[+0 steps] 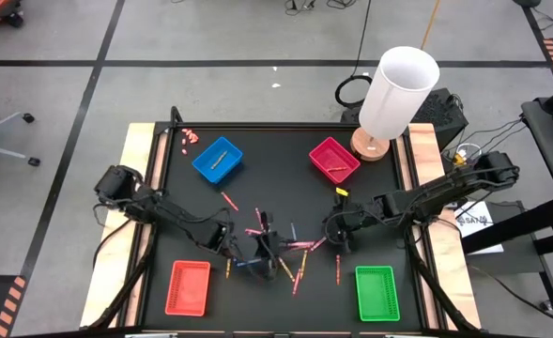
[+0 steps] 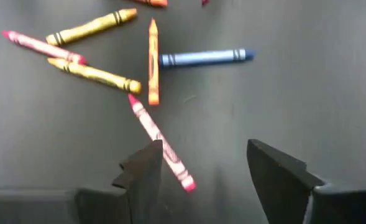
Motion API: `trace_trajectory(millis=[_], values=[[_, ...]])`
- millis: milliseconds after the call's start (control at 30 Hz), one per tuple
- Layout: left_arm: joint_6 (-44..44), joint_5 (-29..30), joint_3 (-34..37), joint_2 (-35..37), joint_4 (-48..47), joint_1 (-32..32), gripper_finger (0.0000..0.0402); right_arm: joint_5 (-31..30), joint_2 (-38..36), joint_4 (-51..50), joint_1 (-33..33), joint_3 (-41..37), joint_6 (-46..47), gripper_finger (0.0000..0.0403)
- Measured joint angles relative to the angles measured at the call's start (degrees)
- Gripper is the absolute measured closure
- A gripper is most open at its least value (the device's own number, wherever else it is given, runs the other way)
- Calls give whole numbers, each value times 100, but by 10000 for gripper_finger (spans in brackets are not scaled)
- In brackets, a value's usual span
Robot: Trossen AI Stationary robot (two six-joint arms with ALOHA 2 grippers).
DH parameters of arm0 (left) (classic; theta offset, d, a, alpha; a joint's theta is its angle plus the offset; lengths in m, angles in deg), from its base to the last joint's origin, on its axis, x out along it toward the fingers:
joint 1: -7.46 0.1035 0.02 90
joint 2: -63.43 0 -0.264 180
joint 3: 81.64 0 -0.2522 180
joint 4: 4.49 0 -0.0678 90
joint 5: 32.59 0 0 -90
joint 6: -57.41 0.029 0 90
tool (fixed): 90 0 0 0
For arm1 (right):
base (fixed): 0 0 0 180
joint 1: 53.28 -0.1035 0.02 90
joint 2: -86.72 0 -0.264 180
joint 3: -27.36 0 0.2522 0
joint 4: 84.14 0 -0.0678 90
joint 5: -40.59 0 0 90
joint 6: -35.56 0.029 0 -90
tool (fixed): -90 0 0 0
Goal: Sort crayons
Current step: Put the red crayon into the orange bin
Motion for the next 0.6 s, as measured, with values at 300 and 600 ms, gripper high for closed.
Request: trace_trajectory(millis=[300, 600], values=[[1760, 4, 0, 361, -20, -216, 382, 20, -2, 43, 0, 0, 4, 190], [3592, 38, 0, 362, -36, -286, 381, 20, -2, 75, 0, 0, 46, 190]])
